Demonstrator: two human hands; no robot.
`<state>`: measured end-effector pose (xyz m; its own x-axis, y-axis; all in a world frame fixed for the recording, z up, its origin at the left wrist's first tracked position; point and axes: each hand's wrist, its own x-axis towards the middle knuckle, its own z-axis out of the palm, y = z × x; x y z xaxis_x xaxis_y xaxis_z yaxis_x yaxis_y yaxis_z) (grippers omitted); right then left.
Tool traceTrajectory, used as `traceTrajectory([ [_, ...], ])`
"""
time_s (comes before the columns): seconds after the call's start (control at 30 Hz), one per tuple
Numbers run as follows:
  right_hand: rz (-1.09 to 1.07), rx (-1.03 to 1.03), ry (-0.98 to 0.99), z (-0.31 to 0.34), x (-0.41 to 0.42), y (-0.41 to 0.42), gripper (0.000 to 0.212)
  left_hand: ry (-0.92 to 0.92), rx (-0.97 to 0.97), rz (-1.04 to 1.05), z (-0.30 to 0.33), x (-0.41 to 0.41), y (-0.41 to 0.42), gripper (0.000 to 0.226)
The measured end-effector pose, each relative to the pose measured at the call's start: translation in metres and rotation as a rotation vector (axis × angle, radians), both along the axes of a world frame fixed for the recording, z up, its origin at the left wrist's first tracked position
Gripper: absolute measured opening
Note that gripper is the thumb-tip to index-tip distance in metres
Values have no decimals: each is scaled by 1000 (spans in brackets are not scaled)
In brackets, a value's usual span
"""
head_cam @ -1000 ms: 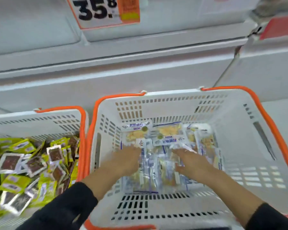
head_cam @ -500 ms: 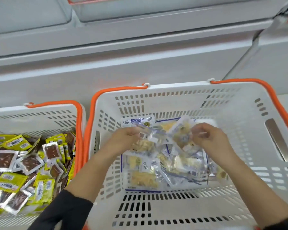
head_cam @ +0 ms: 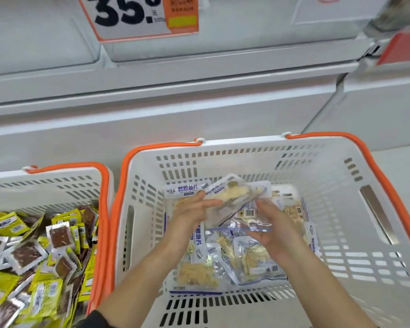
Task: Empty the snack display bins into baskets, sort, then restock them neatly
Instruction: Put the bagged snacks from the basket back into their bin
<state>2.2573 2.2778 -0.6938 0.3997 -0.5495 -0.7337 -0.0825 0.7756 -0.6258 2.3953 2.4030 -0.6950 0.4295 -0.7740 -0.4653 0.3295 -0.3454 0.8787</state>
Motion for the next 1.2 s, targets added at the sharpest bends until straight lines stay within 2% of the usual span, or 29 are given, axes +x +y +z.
traceTrajectory([
  [0.03, -13, 1, 6, -2, 0, 1, 13, -18, -11, 56, 0, -1, -1, 32],
  [0.1, -17, -32, 44, -2, -1, 3, 12, -198, 14, 221, 1, -1, -4, 16],
  [0.17, -19, -152, 119, -2, -2, 2, 19, -342, 44, 360, 1, 2, -4, 30],
  [0.23, -64, -378, 175, -2, -3, 5, 27, -308, 53, 433, -3, 7, -3, 52],
  [0.3, 14, -701, 199, -2, -3, 13, 34, -197, 111, 425, -10, 9, -2, 57],
  [0.33, 111, -835, 216, -3, -2, 18, 37, -81, 131, 436, -13, 11, -2, 53],
  [0.43, 520, -1010, 271, -16, 6, 36, 44, 409, 96, 509, -16, 11, -2, 26],
  [0.47, 648, -1000, 282, -22, 8, 42, 46, 490, 97, 494, -18, 10, -1, 20],
  [0.57, 889, -945, 296, -31, 12, 50, 51, 523, 112, 447, -23, 4, 5, 18],
  [0.7, 1021, -916, 324, -33, 11, 49, 59, 582, 51, 449, -22, -5, 4, 47],
  [0.77, 1063, -869, 290, -32, 11, 51, 61, 523, 88, 411, -23, -10, 3, 53],
  [0.83, 1003, -761, 216, -27, 11, 50, 54, 360, 153, 350, -26, -13, 3, 47],
  [0.9, 860, -719, 206, -18, 11, 43, 54, 136, 211, 334, -25, -13, 4, 28],
  [0.97, 645, -712, 269, -8, 10, 31, 77, 14, 157, 315, -11, -8, 3, 20],
  [1.03, 442, -556, 264, -3, 6, 16, 97, 11, 46, 238, 2, 0, 0, 17],
  [1.1, 359, -322, 176, -1, -2, 2, 106, 84, 42, 162, 4, 7, -6, 18],
  [1.17, 327, -172, 153, 0, -9, -4, 110, 86, 174, 60, -4, 13, -14, 33],
  [1.2, 331, -183, 196, -3, -13, -5, 104, 51, 256, 35, -10, 16, -20, 45],
])
